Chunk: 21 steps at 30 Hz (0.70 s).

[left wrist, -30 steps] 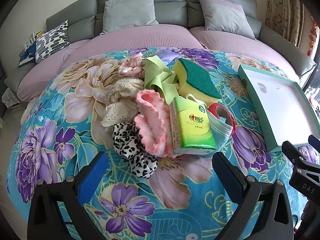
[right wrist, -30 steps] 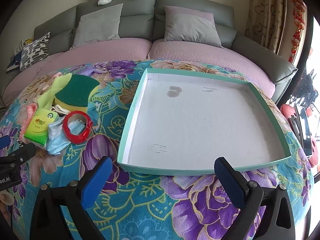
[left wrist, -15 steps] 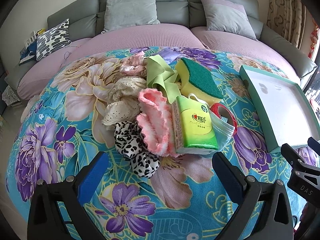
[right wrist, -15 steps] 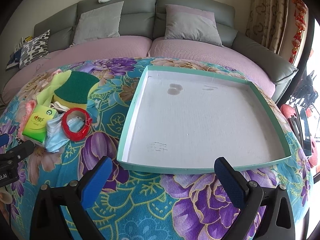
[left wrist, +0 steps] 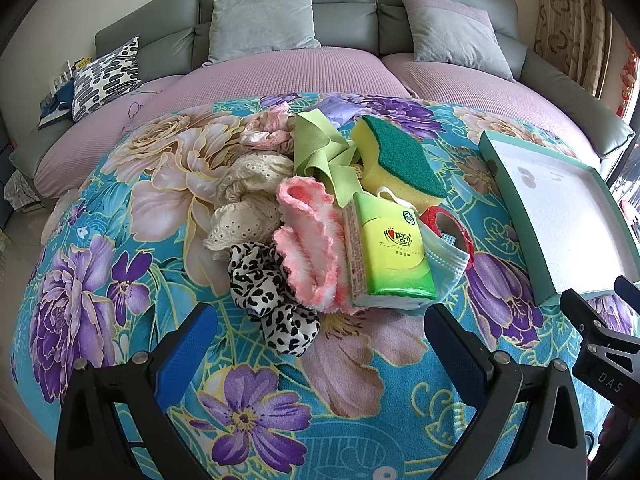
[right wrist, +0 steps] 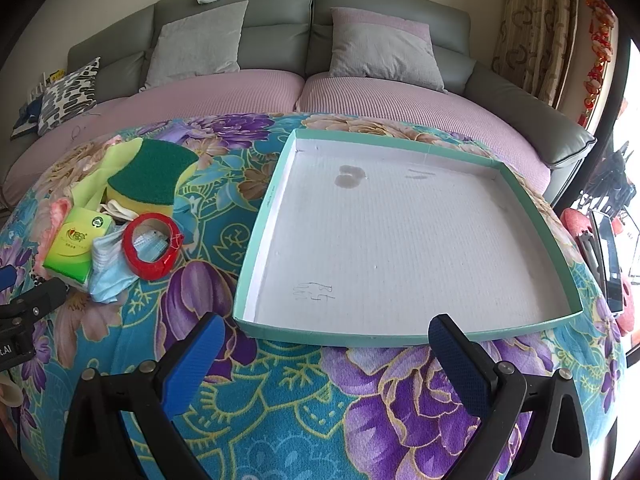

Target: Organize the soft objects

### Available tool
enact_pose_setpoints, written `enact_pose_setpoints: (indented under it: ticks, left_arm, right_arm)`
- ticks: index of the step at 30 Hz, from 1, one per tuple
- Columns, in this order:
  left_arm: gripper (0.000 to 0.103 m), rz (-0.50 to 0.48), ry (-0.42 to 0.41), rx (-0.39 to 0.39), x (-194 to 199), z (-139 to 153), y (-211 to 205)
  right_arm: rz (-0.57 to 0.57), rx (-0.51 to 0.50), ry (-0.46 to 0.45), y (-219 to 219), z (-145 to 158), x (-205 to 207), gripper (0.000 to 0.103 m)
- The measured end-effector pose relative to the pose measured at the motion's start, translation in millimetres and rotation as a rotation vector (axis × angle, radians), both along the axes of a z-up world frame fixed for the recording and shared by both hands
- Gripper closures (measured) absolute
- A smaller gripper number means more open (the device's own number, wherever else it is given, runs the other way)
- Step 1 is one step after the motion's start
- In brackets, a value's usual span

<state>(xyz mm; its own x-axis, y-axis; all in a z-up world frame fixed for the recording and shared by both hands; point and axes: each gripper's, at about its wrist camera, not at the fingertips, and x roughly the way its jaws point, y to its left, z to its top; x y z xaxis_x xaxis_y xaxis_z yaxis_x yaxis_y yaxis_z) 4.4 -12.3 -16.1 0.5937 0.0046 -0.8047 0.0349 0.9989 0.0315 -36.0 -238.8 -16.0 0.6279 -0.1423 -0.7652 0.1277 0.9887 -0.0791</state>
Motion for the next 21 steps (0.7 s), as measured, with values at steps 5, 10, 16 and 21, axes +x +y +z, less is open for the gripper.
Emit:
enact_pose_setpoints:
  ticks: [5, 10, 16, 21]
  left_arm:
    - [0.0, -0.001, 0.0, 0.0, -0.1, 0.1, 0.3]
    - [0.0, -0.001, 0.0, 0.0, 0.0, 0.1, 0.3]
    - [0.0, -0.001, 0.0, -0.001, 0.1, 0.2, 0.4]
    - [0.0, 0.0, -0.001, -0.004, -0.1, 0.0, 0.9]
  right_arm:
    - [0.004, -0.001, 0.004, -0.8, -1.0, 0.2, 0.0]
    - [0.005, -0.001, 0.006, -1.0, -1.0, 0.6, 0.0]
    - [0.006, -0.003, 0.01, -0.7, -1.8, 1.2, 0.0]
    - [0.007, -0.005, 0.01, -1.0, -1.8, 0.9, 0.0]
